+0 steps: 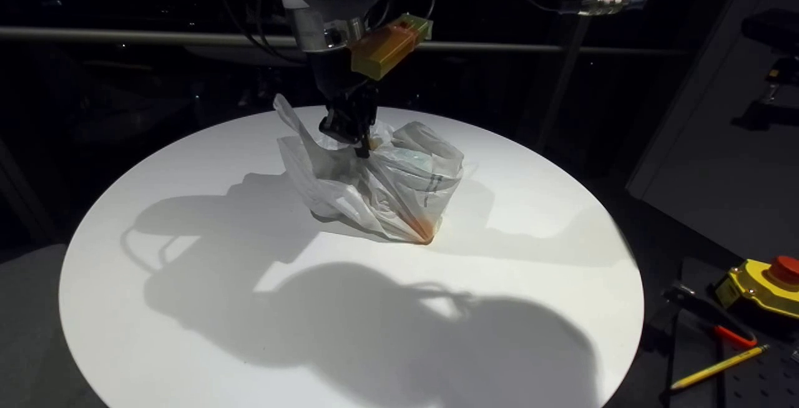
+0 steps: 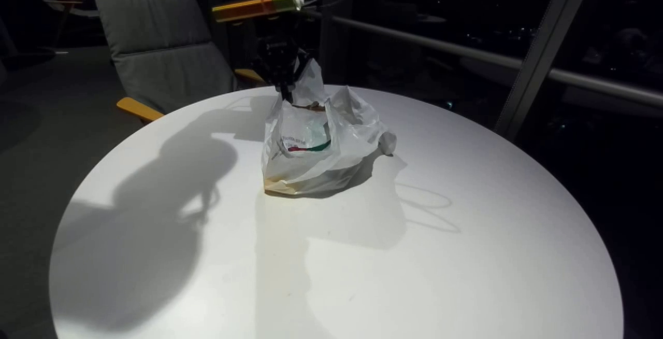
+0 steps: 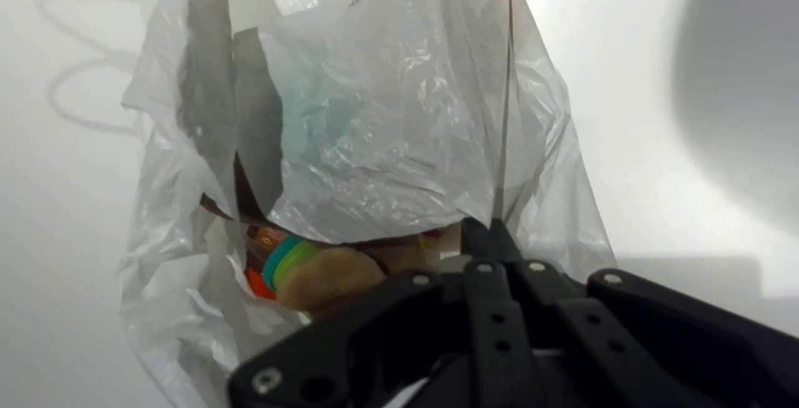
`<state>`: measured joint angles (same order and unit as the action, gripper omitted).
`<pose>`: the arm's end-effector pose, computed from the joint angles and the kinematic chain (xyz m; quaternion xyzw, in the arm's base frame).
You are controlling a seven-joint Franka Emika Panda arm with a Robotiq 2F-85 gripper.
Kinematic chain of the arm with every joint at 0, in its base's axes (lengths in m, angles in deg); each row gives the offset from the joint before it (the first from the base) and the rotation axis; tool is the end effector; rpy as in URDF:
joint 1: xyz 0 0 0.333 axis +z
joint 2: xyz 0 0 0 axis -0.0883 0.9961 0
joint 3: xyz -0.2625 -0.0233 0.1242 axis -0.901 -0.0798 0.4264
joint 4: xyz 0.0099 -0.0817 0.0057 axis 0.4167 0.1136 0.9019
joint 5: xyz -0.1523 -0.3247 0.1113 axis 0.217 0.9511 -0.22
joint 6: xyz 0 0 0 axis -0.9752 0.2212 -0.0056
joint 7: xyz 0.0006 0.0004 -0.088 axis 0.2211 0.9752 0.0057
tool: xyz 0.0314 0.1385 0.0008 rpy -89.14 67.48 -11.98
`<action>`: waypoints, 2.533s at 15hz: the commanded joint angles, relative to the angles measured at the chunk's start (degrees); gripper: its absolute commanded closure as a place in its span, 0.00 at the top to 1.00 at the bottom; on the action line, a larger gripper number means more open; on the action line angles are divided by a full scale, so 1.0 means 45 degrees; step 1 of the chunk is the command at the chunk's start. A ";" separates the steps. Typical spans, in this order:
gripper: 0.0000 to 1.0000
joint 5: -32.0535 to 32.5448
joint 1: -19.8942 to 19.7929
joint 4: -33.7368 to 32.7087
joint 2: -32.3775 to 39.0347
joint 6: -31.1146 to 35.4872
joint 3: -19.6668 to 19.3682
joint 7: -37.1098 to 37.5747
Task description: Put the objects inside the plastic
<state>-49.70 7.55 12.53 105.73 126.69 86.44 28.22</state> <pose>0.6645 0.1279 0.2244 0.9797 0.1336 -0.0494 0.1407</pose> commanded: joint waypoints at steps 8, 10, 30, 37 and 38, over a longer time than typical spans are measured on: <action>0.00 0.1614 0.1100 0.2667 -0.3947 0.0380 -0.0375 0.3603; 0.00 0.2199 0.1313 0.2885 -0.4318 0.0237 -0.0295 0.4190; 1.00 0.2296 0.0950 0.7147 -1.0394 0.0247 0.1387 0.8851; 1.00 -0.3311 0.0735 1.2068 -1.3942 0.2647 0.1464 0.4688; 1.00 -0.4346 0.0683 1.2530 -1.4211 0.2579 0.1316 0.4002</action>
<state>-58.62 12.30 58.95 49.59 134.51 93.32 55.51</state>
